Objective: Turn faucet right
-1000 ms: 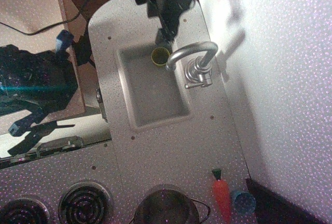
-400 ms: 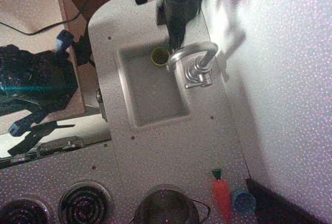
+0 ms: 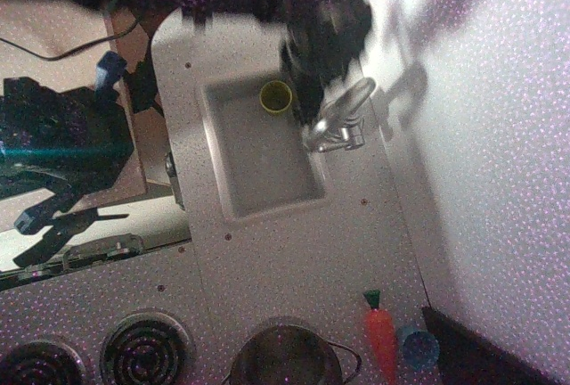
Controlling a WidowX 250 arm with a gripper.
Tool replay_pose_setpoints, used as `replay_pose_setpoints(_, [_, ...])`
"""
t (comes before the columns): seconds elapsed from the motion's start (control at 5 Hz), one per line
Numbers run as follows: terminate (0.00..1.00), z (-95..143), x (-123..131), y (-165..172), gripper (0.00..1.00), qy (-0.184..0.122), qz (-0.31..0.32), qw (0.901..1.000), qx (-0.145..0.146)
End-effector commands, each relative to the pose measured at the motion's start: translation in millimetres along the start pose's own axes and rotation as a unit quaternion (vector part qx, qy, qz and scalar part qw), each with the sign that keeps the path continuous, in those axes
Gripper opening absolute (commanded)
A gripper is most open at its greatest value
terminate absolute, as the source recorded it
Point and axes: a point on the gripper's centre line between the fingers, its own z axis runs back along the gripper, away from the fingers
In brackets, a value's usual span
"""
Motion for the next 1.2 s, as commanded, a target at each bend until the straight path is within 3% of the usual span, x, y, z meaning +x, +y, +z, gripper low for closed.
replay_pose_setpoints(0.0, [0.0,16.2,7.0,-20.5,1.0,-0.024,0.003,0.9993,-0.028])
replay_pose_setpoints(0.6, [0.0,8.4,-1.2,-46.7,1.0,0.003,-0.018,0.9995,-0.024])
replay_pose_setpoints(0.8, [0.0,-0.3,-4.6,-52.1,1.0,-0.043,-0.041,0.9892,-0.134])
replay_pose_setpoints(1.0, [0.0,2.2,13.6,-57.7,1.0,-0.118,-0.038,0.9626,-0.241])
